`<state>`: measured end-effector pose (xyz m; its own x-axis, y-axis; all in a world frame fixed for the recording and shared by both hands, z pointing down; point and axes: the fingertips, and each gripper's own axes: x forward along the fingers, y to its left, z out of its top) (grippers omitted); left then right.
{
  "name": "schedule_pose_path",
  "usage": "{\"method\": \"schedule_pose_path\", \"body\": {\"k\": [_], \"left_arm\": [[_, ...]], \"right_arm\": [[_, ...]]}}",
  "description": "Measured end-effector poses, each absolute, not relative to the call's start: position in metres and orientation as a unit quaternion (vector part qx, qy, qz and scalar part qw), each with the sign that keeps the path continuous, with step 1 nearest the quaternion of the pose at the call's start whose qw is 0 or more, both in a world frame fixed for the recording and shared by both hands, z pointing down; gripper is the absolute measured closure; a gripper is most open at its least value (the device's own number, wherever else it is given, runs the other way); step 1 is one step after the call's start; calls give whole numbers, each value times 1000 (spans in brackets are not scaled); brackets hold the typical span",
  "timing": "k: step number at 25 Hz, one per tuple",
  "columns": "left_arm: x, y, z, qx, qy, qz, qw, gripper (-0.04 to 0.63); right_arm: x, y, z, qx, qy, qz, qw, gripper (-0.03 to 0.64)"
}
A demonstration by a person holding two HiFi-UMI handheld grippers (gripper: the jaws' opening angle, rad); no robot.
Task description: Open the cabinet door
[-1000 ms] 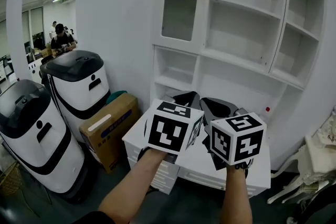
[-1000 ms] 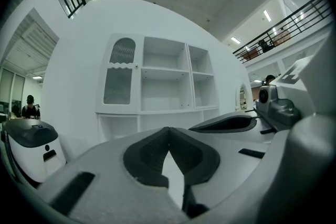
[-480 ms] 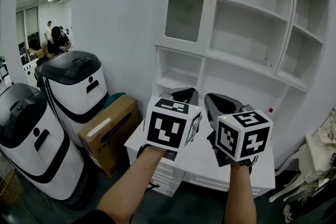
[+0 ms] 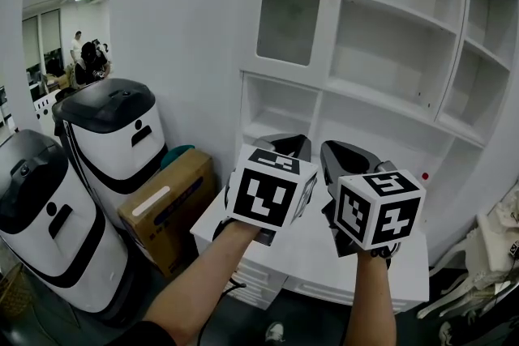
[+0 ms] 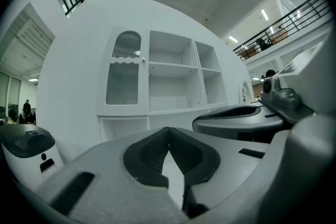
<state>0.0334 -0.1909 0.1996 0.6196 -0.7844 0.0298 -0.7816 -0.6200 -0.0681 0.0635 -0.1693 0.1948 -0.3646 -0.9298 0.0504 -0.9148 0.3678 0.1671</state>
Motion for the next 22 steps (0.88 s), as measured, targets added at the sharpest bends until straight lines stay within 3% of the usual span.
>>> {"method": "schedule_pose_path", "body": {"k": [22], "left_arm": [[105,-347,149,-888,454,-2,77,583]], "right_arm": [[136,-331,160,529,-844,-75,39,597]]}}
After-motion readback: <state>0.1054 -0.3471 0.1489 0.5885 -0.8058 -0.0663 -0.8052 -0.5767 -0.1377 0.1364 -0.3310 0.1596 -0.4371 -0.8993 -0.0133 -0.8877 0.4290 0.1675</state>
